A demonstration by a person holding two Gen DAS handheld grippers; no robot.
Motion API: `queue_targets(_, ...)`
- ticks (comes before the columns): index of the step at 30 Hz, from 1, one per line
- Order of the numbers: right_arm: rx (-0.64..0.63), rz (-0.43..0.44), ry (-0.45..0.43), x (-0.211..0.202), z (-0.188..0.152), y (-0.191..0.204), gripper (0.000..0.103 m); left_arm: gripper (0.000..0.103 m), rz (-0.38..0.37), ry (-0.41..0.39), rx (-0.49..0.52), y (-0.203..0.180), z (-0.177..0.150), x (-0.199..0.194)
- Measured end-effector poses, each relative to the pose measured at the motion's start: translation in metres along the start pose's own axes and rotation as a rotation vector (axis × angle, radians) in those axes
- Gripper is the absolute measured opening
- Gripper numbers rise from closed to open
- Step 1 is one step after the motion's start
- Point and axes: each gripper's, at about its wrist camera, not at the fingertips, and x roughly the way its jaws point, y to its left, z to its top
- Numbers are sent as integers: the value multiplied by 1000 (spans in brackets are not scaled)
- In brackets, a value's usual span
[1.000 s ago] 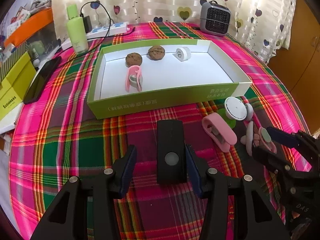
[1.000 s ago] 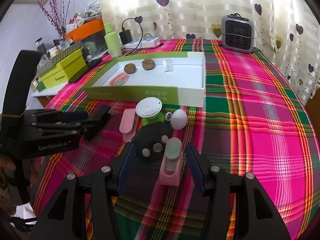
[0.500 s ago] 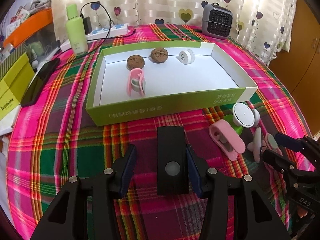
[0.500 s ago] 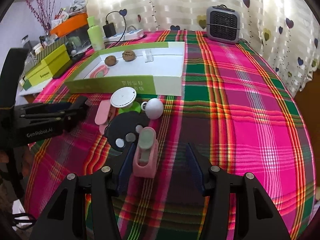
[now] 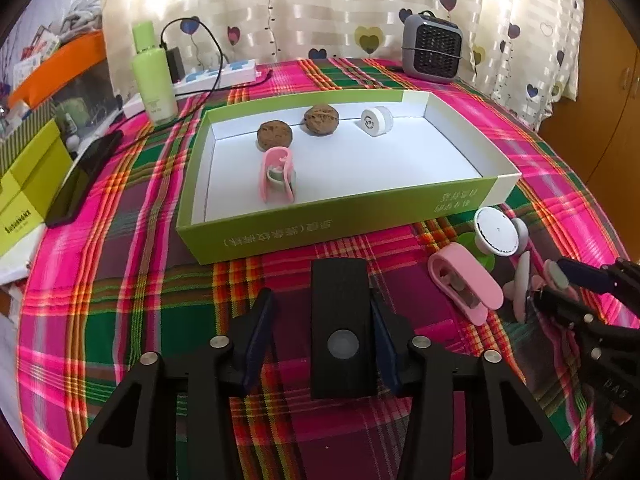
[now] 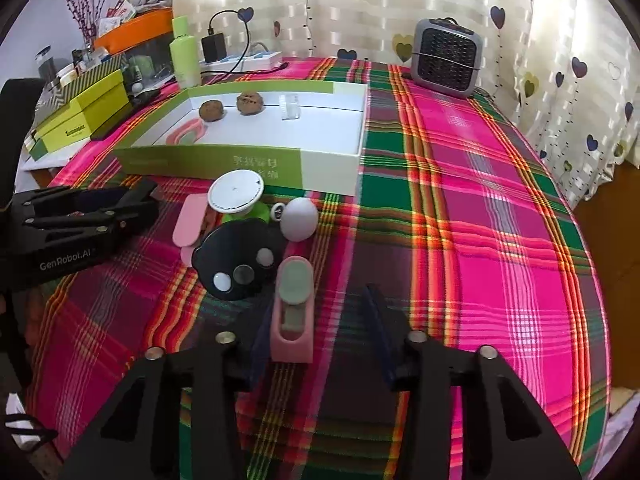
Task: Organize objects
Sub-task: 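Grasp the black rectangular device with the left gripper while the right gripper grasps the pink-and-green bottle, then carry the black device and the pink bottle over the white box with both grippers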
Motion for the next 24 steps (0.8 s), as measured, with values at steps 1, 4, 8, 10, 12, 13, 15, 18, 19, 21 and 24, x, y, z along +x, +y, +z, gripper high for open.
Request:
queue_targets(1,0,0,0,0,0,0,40,42,-1,-1,-5,1,0,0)
queue_targets(4,-4,-1,-1,0,1,0,32,37,6,-4,-10,3,0,0)
queue_targets(8,-15,3,-4,0,1,3,23,29,9,-9,-17,6,-1,-1)
queue_targets(10,-23,3,-4,0,1,5,18,25,14,-10,-21,8,-1,-1)
queue_targets(12,-29,-1,-5,1,1,7,18,25,9,-14,-29,9,-1,-2)
queue_targets(13,-29,-3,-6,1,2,7,18,25,10,-16,-29,9,-1,-1)
queue_targets(15,-24,2,-6,1,2,6,18,25,13,-16,-25,9,-2,-2)
queue_targets(18,-8,8,-8,0,1,4,18,25,-40,-16,-43,13,-4,-6)
queue_targets(19,0,9,-9,0,1,3,18,25,-51,-17,-48,15,-5,-8)
queue_targets(21,12,14,-13,-1,1,0,18,25,-57,-27,-49,17,-8,-12)
queue_targets(24,19,23,-18,-1,2,-1,18,25,-65,-45,-50,20,-8,-21)
